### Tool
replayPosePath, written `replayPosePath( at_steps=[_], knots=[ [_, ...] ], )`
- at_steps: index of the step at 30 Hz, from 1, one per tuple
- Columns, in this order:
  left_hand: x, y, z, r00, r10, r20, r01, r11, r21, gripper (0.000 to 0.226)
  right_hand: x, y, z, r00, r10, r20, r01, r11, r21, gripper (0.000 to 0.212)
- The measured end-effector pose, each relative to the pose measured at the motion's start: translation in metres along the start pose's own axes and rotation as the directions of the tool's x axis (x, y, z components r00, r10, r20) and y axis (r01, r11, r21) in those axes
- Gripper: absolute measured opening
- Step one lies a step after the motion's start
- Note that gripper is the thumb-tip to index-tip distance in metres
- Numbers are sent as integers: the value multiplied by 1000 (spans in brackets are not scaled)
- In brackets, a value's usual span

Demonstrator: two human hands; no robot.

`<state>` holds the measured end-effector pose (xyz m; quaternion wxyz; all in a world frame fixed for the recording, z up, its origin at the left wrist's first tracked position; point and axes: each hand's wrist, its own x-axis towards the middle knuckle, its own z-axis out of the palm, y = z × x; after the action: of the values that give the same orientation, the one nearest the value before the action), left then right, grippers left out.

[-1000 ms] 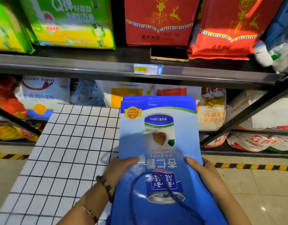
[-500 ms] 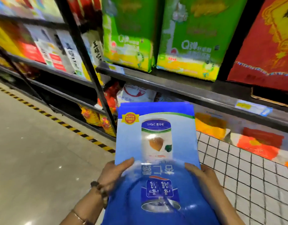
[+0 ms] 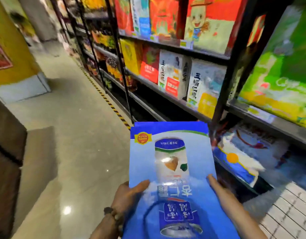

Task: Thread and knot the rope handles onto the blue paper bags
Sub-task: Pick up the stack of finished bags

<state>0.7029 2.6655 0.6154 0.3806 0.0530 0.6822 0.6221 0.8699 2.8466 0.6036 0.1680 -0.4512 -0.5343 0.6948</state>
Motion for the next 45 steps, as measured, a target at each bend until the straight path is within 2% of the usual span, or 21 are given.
replayPosePath(
  at_steps=[2, 4, 6, 9, 15, 17, 19, 22, 27, 29, 32, 36, 38, 40, 44, 45],
  knots=[
    [20, 9, -30, 998, 40, -39, -41, 999, -18, 53, 22, -9, 36, 999, -22, 33, 24, 998, -64, 24],
    [42, 19, -56, 997, 42, -62, -43, 999, -22, 37, 49, -12, 68, 998, -11, 69, 19, 993, -113, 20],
    [70, 26, -81, 996, 40, -77, -42, 999, -30, 19, 74, -17, 100, 996, -5, 90, 18, 989, -147, 26],
    [117, 41, -119, 998, -14, -59, 10, 997, -80, 30, 114, -31, 149, 993, 1, 118, 16, 990, -143, 23],
    [246, 97, -191, 993, -1, -116, 0, 1000, -13, 34, 218, -74, 254, 986, 11, 166, 13, 989, -145, 29],
    [286, 120, -213, 996, -70, -48, 66, 995, -78, 42, 250, -91, 286, 984, 28, 177, 3, 986, -169, 29],
    [324, 141, -237, 987, -160, 21, 162, 978, -134, 62, 277, -108, 320, 982, 30, 187, -1, 988, -153, 23],
    [380, 168, -271, 981, -189, 40, 193, 966, -174, 71, 321, -121, 367, 978, 48, 204, -23, 992, -123, 23],
    [476, 217, -322, 989, -93, -119, 91, 996, -22, 38, 384, -154, 446, 960, 158, 232, -153, 987, -38, 31],
    [520, 238, -342, 987, -48, -153, 63, 994, 94, 41, 411, -163, 478, 955, 206, 212, -215, 976, 19, 37],
    [586, 269, -375, 992, 4, -122, 26, 970, 241, 39, 449, -172, 532, 957, 256, 133, -269, 960, 85, 36],
    [660, 307, -413, 998, -1, -57, 16, 968, 251, 45, 493, -195, 596, 934, 354, 44, -357, 923, 147, 38],
    [697, 320, -422, 999, -21, -26, 28, 949, 314, 40, 517, -205, 619, 946, 324, -25, -314, 930, 189, 35],
    [732, 331, -426, 1000, -27, -8, 28, 928, 372, 42, 542, -210, 637, 961, 263, -89, -248, 956, 156, 32],
    [800, 347, -420, 992, -105, 66, 74, 929, 363, 40, 591, -218, 656, 956, 235, -177, -221, 971, 95, 23],
    [819, 351, -417, 988, -125, 95, 83, 930, 359, 37, 607, -215, 658, 952, 237, -193, -221, 970, 104, 29]
  ],
)
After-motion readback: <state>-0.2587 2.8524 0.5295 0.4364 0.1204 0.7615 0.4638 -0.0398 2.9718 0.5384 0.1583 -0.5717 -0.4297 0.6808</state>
